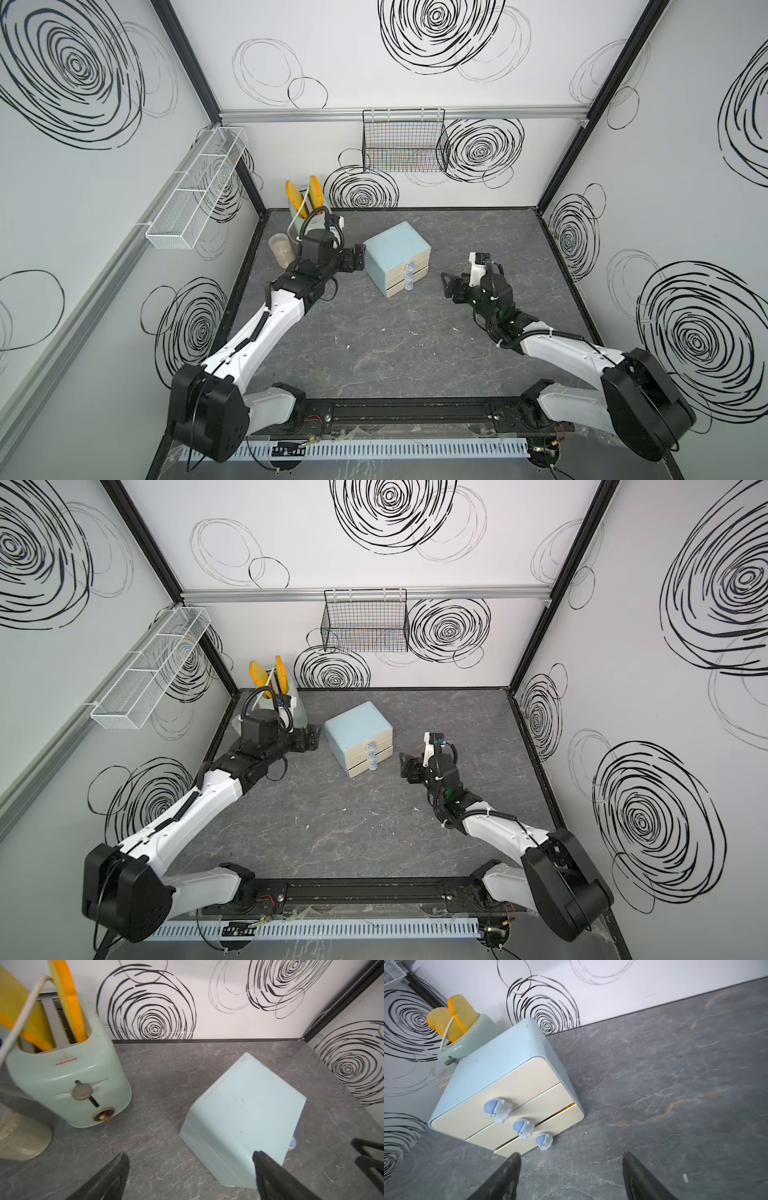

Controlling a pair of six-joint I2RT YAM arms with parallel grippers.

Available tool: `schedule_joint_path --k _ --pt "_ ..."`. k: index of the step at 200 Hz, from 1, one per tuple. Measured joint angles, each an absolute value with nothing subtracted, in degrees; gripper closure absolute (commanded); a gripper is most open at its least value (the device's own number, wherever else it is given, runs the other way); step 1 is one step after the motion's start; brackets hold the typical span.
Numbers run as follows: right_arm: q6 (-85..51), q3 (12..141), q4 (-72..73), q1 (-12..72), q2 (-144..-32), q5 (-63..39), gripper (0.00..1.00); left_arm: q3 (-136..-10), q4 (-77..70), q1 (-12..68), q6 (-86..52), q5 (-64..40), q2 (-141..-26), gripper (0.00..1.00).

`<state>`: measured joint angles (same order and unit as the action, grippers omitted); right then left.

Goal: Place the cookies into the drawer by color
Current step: Reset both arms

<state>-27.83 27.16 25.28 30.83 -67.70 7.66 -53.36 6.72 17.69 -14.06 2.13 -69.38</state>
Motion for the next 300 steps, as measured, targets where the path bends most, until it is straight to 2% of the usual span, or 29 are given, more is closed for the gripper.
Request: schedule_joint_path --k 56,121,199,300 --pt "-22.8 27.3 19.8 23.4 -61.8 14.6 0.10 -40.3 -2.5 17.9 -13.6 14.6 -60.6 0.01" --pt "-18.5 27.2 20.2 11.7 -61.0 16.6 0.02 -27.7 -16.4 16.7 -10.3 22.4 -59.7 0.02" --pt "-8.2 20.8 31.7 4.0 -64.6 15.7 0.01 -22.9 -30.2 10.8 -5.5 20.4 -63.1 0.02" --pt "-1.5 11.2 56.4 0.2 -72.4 4.3 0.01 -16.5 -51.2 6.6 0.6 8.2 -73.2 0.02"
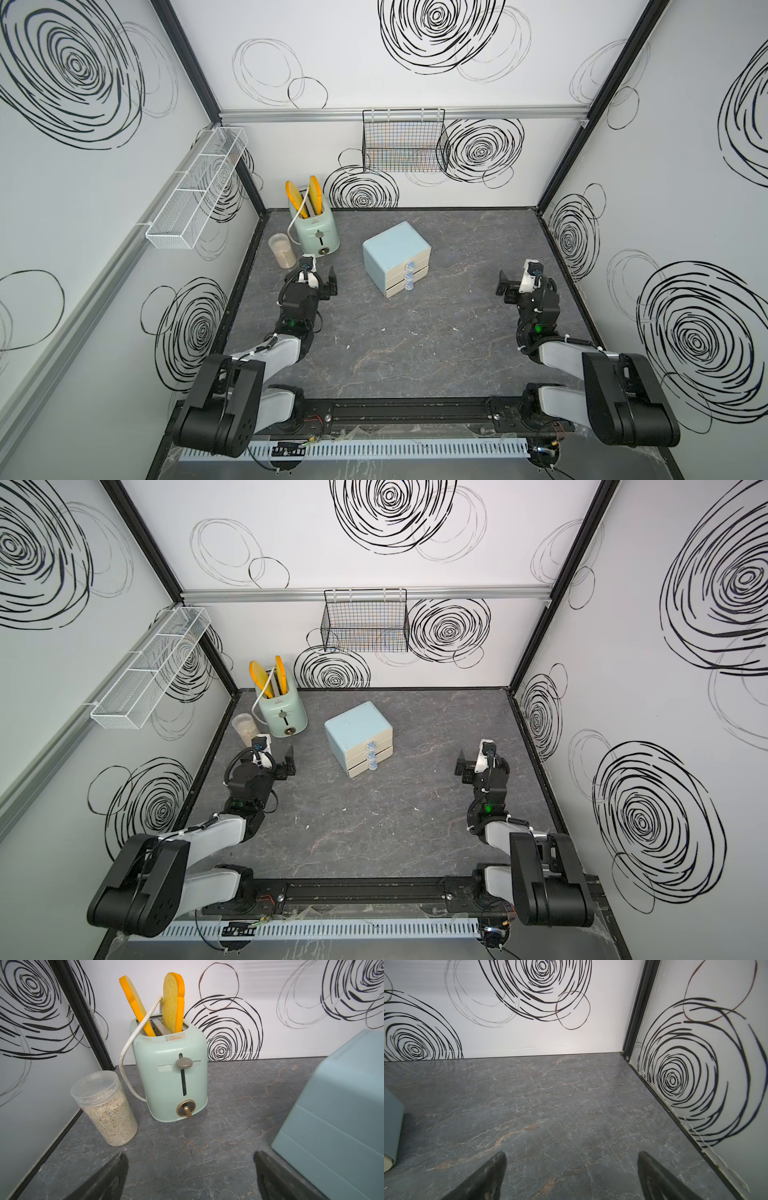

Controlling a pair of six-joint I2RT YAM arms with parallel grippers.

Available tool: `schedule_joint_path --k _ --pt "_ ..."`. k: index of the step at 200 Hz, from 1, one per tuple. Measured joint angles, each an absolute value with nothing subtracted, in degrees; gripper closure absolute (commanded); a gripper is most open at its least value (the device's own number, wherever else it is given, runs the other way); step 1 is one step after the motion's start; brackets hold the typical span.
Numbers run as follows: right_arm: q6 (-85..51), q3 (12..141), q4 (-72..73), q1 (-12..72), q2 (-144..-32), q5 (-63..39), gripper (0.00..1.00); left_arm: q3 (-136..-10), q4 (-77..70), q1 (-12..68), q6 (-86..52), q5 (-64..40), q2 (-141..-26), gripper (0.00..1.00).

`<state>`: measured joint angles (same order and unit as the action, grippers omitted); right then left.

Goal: Place the cookies into the drawer by color
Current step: Reset both arms

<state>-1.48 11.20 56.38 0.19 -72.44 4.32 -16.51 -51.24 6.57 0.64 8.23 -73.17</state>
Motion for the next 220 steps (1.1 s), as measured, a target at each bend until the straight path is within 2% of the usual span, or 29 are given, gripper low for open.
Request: schedule_joint_path --k 136,220 --pt "-1.5 10.3 70.3 -0.6 -86.7 0.8 0.01 -12.7 -66.3 2.9 0.4 1.0 -83.6 0.02" --pt "-1.5 10.6 70.7 -0.6 -87.0 0.8 0.01 -12.5 -68.6 3.1 0.0 2.9 -83.7 0.02"
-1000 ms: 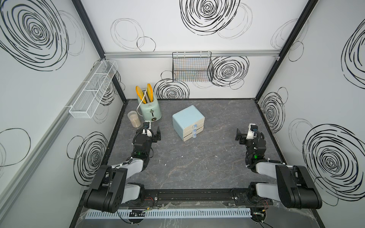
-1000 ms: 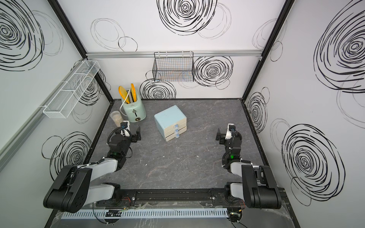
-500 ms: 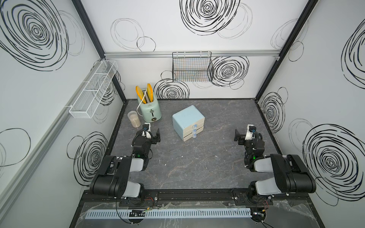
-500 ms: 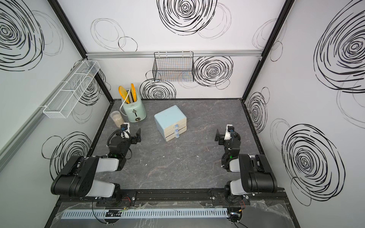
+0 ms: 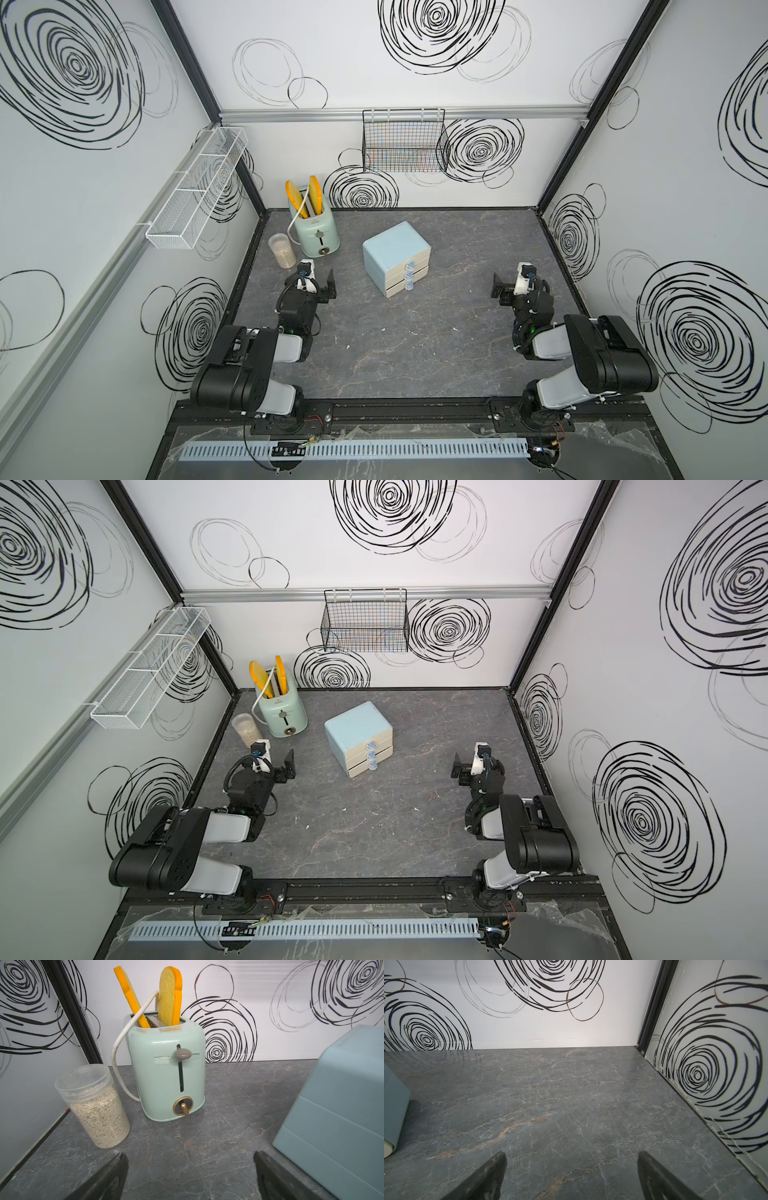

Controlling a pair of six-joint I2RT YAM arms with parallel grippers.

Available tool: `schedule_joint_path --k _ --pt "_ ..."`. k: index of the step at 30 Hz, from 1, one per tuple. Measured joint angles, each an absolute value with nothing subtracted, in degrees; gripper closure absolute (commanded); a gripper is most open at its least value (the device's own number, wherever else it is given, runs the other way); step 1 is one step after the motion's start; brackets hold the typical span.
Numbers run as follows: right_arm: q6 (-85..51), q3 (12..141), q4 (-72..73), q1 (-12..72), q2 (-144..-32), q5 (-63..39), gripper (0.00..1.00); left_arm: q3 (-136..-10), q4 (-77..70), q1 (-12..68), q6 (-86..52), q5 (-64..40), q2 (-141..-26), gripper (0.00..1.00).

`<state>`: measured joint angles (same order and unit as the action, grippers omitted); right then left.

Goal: Place the cookies into the drawer by color
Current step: Reset both arms

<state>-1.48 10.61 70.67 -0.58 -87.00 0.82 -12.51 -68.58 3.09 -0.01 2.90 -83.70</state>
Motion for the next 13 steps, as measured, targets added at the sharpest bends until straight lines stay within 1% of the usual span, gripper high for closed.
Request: schedule_joint_path --k 13 --pt "-1.5 10.6 70.7 -0.6 -87.0 0.8 0.01 -12.5 -68.9 3.1 -0.1 3.0 -83.7 0.02"
